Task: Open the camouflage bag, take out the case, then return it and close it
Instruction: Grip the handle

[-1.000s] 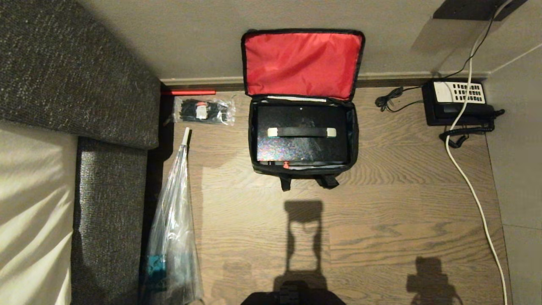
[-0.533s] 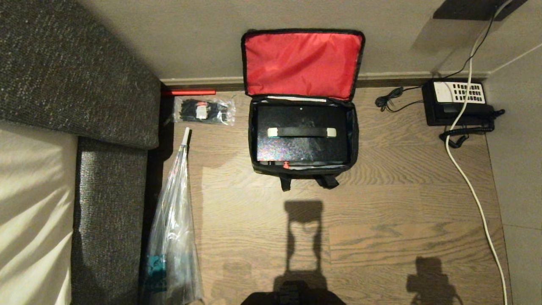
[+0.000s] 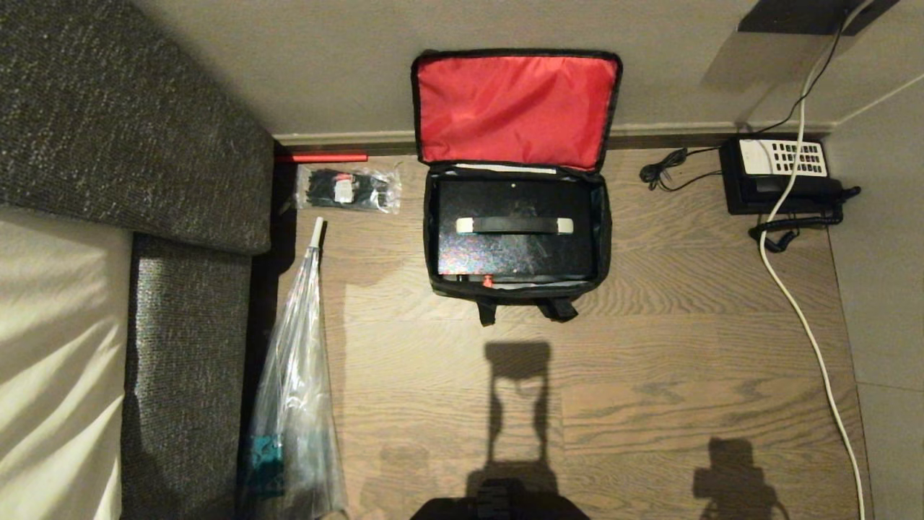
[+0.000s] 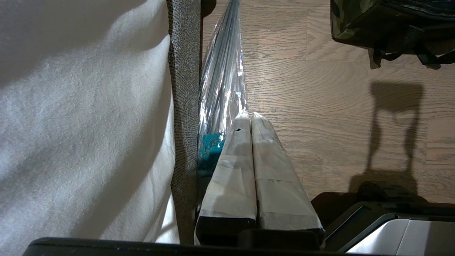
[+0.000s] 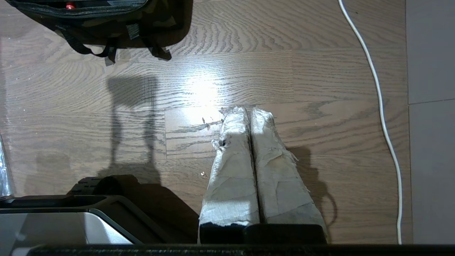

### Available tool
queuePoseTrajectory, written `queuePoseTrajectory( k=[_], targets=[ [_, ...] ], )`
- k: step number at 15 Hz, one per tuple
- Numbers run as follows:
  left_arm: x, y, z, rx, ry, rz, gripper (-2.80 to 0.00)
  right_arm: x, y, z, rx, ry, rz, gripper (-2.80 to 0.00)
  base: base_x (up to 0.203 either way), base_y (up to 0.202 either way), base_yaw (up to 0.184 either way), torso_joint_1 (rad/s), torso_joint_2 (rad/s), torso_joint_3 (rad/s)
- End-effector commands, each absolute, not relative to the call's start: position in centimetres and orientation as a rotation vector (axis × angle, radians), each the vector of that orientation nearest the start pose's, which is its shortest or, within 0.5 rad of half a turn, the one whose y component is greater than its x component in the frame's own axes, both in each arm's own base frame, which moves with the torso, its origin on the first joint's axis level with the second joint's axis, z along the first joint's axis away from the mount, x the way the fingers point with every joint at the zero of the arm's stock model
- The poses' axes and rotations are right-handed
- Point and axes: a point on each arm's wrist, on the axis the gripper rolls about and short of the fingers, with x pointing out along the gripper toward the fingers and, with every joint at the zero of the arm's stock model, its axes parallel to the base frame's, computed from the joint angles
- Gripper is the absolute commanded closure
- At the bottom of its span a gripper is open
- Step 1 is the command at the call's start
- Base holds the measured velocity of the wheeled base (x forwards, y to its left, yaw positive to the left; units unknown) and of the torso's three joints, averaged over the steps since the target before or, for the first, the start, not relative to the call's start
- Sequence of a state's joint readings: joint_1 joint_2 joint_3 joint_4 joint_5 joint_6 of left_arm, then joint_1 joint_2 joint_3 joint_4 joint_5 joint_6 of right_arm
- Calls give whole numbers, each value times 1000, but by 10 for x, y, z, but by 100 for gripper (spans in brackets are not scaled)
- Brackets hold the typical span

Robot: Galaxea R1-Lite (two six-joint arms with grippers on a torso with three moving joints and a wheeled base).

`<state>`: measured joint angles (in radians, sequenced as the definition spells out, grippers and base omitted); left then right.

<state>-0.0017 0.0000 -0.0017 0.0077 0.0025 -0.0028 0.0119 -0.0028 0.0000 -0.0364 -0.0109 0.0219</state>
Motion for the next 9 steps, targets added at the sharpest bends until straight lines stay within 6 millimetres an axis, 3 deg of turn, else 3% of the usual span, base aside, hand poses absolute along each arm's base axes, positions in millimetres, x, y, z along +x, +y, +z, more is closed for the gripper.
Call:
queuePoseTrajectory(
  k=[1,9],
  targets=[
    [-23,0,75,-3,6,2,0,-23,-1,75,23,-41,2,0,0,0,0,0,0,0],
    [-23,0,75,-3,5,1,0,-23,-1,75,22,-41,3,0,0,0,0,0,0,0]
  ],
)
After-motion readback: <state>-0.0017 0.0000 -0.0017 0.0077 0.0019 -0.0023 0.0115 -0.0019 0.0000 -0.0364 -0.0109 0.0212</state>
